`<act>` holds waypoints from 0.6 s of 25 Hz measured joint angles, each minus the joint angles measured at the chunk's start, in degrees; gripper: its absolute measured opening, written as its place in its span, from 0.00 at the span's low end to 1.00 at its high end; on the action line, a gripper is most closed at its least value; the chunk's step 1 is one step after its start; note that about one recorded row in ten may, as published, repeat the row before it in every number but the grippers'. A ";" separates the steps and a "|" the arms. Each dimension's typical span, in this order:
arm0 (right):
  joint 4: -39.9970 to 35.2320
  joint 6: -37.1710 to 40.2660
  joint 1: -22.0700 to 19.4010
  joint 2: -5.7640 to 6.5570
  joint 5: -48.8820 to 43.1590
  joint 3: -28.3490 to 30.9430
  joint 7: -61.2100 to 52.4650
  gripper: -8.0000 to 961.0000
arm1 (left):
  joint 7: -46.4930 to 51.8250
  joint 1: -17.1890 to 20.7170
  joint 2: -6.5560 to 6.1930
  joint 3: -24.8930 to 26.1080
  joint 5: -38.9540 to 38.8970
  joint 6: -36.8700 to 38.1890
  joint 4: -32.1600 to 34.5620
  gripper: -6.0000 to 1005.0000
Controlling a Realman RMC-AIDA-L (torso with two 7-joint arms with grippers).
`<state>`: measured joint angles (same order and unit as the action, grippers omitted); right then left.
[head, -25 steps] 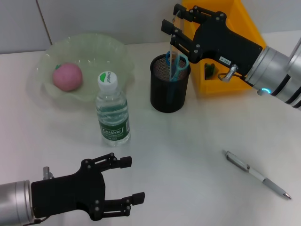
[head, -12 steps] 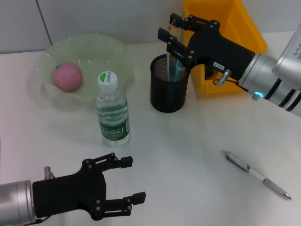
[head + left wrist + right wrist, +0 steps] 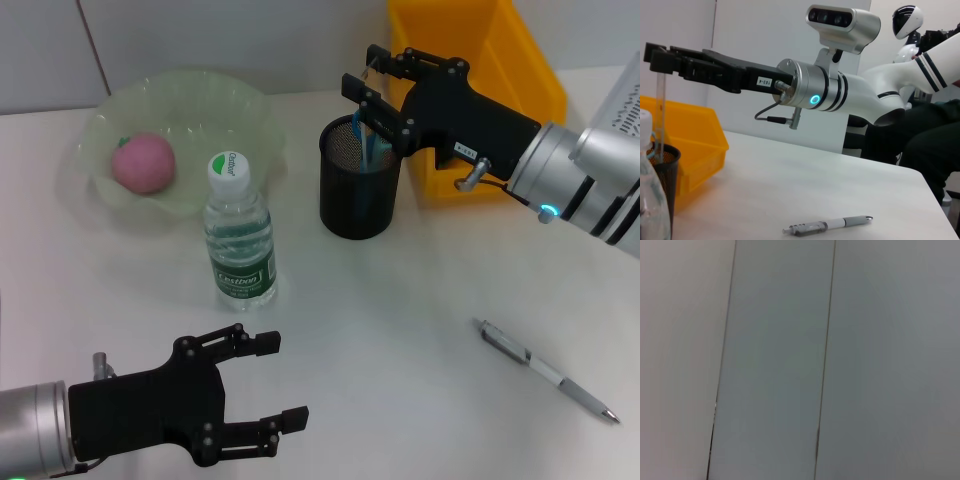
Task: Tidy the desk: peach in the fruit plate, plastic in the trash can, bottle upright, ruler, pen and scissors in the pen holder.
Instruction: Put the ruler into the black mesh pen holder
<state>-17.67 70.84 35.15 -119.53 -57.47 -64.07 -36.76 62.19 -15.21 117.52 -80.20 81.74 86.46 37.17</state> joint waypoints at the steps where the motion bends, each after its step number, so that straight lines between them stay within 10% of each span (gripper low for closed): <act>1: 0.03 -0.01 -0.07 0.00 0.00 0.00 0.01 0.54 | 0.00 0.00 0.00 0.00 0.00 0.00 0.00 0.84; 15: 2.76 -0.88 -0.05 -0.09 0.00 0.09 2.01 0.56 | -0.23 -0.09 -0.01 0.23 0.00 0.02 0.00 0.84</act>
<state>-14.91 69.95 35.10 -119.61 -57.47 -63.97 -34.75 61.96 -15.30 117.51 -79.98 81.74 86.48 37.18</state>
